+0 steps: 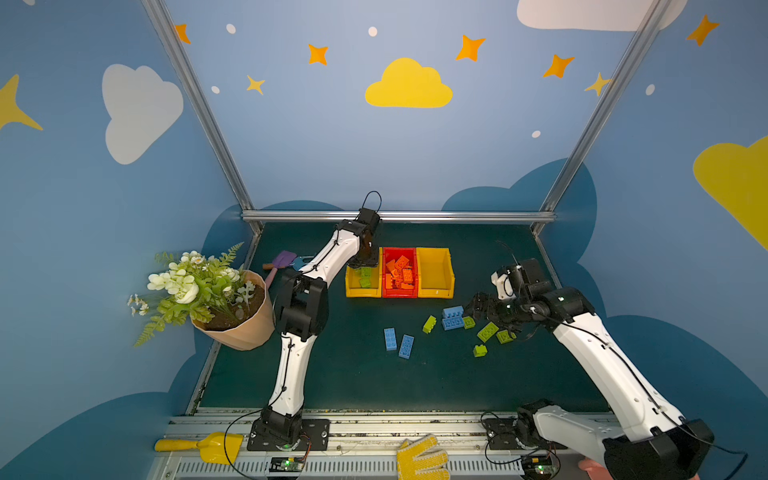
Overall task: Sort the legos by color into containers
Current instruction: 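Carry the green brick into the yellow bin nearest the left gripper, release, then reach the left gripper to a green brick next to the blue bricks, grasp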
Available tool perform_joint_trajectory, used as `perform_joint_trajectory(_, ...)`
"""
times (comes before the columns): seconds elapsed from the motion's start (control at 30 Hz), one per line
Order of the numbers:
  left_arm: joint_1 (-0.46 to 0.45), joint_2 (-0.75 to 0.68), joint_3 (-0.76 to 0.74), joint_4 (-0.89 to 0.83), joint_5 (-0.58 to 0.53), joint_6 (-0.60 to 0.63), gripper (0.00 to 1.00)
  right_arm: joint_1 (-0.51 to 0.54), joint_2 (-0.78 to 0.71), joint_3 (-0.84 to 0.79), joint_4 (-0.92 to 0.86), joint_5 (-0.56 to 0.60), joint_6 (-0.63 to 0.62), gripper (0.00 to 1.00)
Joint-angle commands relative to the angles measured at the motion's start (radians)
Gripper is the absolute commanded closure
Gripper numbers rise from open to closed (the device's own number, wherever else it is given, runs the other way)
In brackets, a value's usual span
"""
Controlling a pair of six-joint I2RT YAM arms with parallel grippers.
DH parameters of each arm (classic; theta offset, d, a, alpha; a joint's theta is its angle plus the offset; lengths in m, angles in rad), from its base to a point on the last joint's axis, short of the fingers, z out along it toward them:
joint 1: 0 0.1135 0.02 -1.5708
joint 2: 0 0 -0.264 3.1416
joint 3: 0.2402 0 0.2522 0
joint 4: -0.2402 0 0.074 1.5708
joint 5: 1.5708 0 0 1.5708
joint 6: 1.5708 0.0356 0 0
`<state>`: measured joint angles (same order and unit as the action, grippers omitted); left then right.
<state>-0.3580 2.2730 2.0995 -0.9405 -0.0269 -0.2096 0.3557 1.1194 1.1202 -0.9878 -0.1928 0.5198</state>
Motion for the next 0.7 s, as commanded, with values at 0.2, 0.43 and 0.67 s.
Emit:
perform_joint_trajectory(0.2, 0.003, -0.032, 0.036, -0.050, 0.036, -0.015, 0.36, -0.007, -0.005, 0.036, -0.029, 0.020, 0.014, 0.07)
perform_joint_trajectory(0.43, -0.062, -0.232, -0.211, 0.046, 0.075, -0.009, 0.36, -0.007, -0.004, 0.043, -0.032, 0.002, 0.003, 0.07)
perform_joint_trajectory(0.67, -0.276, -0.411, -0.485, 0.170, 0.050, -0.032, 0.36, -0.007, -0.069, -0.004, -0.059, 0.003, -0.007, 0.07)
